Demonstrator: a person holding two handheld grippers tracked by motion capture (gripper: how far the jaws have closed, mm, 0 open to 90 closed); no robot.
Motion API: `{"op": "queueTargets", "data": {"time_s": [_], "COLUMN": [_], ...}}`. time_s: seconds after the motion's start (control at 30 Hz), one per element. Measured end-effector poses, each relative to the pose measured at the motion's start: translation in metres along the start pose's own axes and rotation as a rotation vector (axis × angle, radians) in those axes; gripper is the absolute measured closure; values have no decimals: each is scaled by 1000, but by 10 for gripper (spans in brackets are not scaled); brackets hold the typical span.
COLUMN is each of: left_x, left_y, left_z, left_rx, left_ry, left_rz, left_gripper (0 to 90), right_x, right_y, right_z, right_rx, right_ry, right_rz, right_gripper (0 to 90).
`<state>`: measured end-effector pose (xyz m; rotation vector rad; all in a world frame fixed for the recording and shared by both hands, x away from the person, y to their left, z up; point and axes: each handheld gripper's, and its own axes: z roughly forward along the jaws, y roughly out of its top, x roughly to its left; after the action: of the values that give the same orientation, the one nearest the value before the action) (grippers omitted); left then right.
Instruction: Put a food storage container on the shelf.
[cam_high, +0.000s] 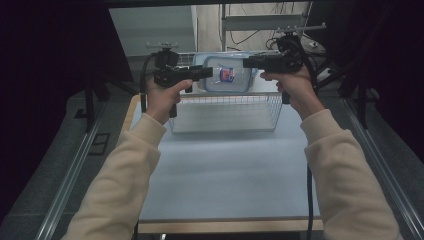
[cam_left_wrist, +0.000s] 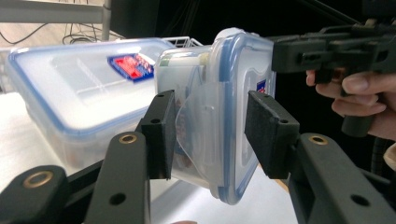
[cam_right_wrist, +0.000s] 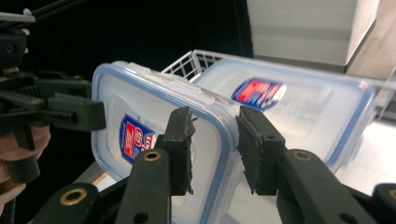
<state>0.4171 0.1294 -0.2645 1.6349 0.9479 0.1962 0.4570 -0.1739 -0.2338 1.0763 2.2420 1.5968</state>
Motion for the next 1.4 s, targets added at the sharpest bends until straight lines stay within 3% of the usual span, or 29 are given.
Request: {"op": "queueTargets", "data": {"time_s": [0.13, 0.37, 0.43, 0.53, 0.6, 0.7, 0.87, 1.0, 1.1, 1.17, 1.3, 1.4], "left_x": [5, 24, 35, 56, 64, 74, 78, 82, 88, 89, 89, 87], "left_y": [14, 37, 41, 42, 41, 38, 38, 37, 34, 33, 32, 32], "left_z": [7, 22, 30, 45, 52, 57, 59, 62, 64, 65, 69, 67], "left_rx": [-4, -15, -16, -20, -11, -17, -24, -3, -7, -15, -2, -10], "left_ry": [-9, -6, -12, -21, -26, -58, -43, -44, -53, -43, -63, -62], "left_rz": [-14, -36, -58, -127, -161, -216, -238, -260, -287, -284, -278, -264], "left_gripper": [543, 542, 542, 542, 542, 539, 517, 460, 426, 408, 353, 280], "right_x": [-4, -20, -27, -40, -51, -60, -63, -62, -66, -67, -68, -67], "right_y": [20, 46, 50, 55, 56, 58, 59, 53, 47, 44, 39, 39], "right_z": [0, 13, 19, 33, 45, 52, 58, 66, 69, 71, 73, 69], "right_rx": [-12, -14, -10, -4, 11, -7, -10, 23, 19, 22, 10, -21], "right_ry": [-21, -40, -45, -53, -56, -52, -53, -77, -67, -70, -51, -53], "right_rz": [-19, -5, 4, 25, 48, 74, 87, 70, 93, 99, 106, 105], "right_gripper": [656, 654, 654, 655, 655, 682, 679, 603, 602, 584, 531, 513]}}
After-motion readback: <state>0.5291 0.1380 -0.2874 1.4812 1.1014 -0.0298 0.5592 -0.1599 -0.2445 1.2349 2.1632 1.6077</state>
